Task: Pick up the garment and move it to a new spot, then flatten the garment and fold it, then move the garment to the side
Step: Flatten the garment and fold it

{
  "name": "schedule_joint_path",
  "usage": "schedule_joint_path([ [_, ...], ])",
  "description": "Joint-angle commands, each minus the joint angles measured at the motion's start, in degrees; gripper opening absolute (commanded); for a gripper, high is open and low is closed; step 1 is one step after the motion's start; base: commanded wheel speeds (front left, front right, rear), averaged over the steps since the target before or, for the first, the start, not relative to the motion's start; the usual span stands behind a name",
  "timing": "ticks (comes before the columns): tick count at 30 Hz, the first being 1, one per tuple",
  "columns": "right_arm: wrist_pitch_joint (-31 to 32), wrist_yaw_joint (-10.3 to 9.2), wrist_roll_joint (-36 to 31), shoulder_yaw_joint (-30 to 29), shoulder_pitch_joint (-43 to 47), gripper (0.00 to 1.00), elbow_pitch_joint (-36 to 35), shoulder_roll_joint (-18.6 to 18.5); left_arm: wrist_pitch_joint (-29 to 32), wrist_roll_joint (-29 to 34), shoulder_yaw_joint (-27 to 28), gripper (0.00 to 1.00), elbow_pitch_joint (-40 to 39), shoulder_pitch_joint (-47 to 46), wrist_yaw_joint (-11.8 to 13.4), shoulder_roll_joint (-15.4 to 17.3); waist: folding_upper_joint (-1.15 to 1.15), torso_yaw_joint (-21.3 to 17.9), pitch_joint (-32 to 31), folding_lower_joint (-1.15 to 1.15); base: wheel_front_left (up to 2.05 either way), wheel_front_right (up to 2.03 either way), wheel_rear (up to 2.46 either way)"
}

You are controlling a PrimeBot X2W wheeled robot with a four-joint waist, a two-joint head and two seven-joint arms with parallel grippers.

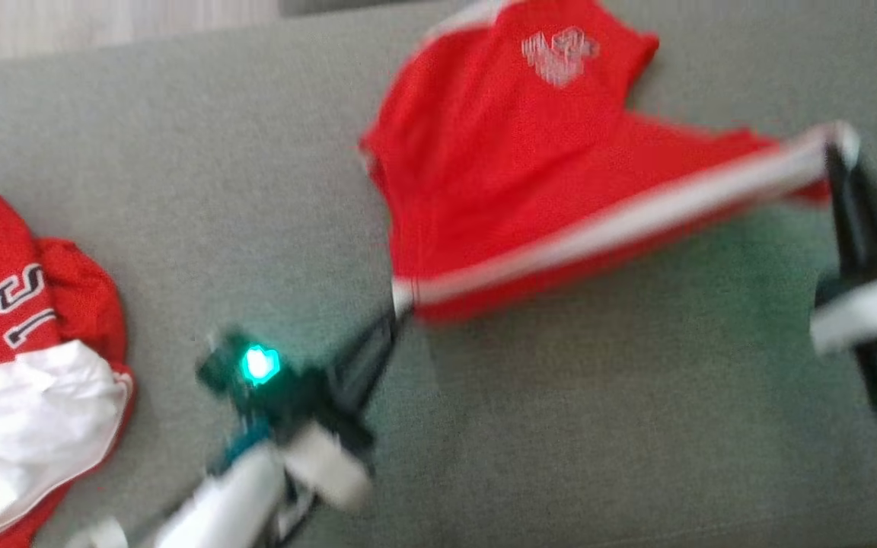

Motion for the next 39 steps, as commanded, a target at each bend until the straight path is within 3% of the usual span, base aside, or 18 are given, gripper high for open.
schedule_joint_path([
  [1, -0.2, 0.37, 0.6, 0.1, 1.6, 0.00, -2.0, -1.9, -0.3, 0.4, 2.1, 0.00, -2.0, -0.8, 0.1, 0.8, 0.00, 0.3, -2.1, 0.01, 0.00, 0.00, 0.00],
  [7, 1.7, 0.37, 2.4, -3.1, 17.7, 0.00, -11.4, -3.4, -0.3, 2.3, 2.1, 0.00, -4.1, 10.9, 0.2, 0.5, 0.00, 0.1, -7.7, 0.01, 0.00, 0.00, 0.00],
  [14, 6.1, 0.37, 0.2, -10.1, 31.5, 0.00, -24.3, -1.0, -0.3, 2.8, 3.6, 0.00, -8.8, 21.2, 0.5, 2.1, 0.00, -0.5, -11.5, 0.01, 0.00, 0.00, 0.00],
  [19, 9.8, 0.37, -2.6, -14.0, 36.0, 0.00, -31.4, 1.0, -0.3, 2.6, 4.7, 0.00, -12.6, 23.3, 0.6, 2.8, 0.00, 0.0, -11.4, 0.01, 0.00, 0.00, 0.00],
  [26, 13.8, 0.37, -6.0, -16.7, 30.5, 0.00, -31.7, 3.4, 0.4, -0.9, 4.4, 0.00, -12.6, 17.3, 0.3, 0.1, 0.00, 1.9, -8.4, 0.01, 0.00, 0.00, 0.00],
  [33, 16.1, 0.37, -7.8, -15.1, 14.7, 0.00, -22.2, 2.7, 3.3, -8.1, 3.3, 0.00, -6.0, 4.5, 0.1, -4.6, 0.00, 5.3, -1.9, 0.01, 0.00, 0.00, 0.00],
  [39, 16.2, 0.37, -7.4, -10.2, 2.2, 0.00, -11.2, -0.2, 4.6, -12.8, 2.7, 0.00, -0.2, -3.6, 0.1, -6.8, 0.00, 8.0, 3.1, 0.01, 0.00, 0.00, 0.00],
])
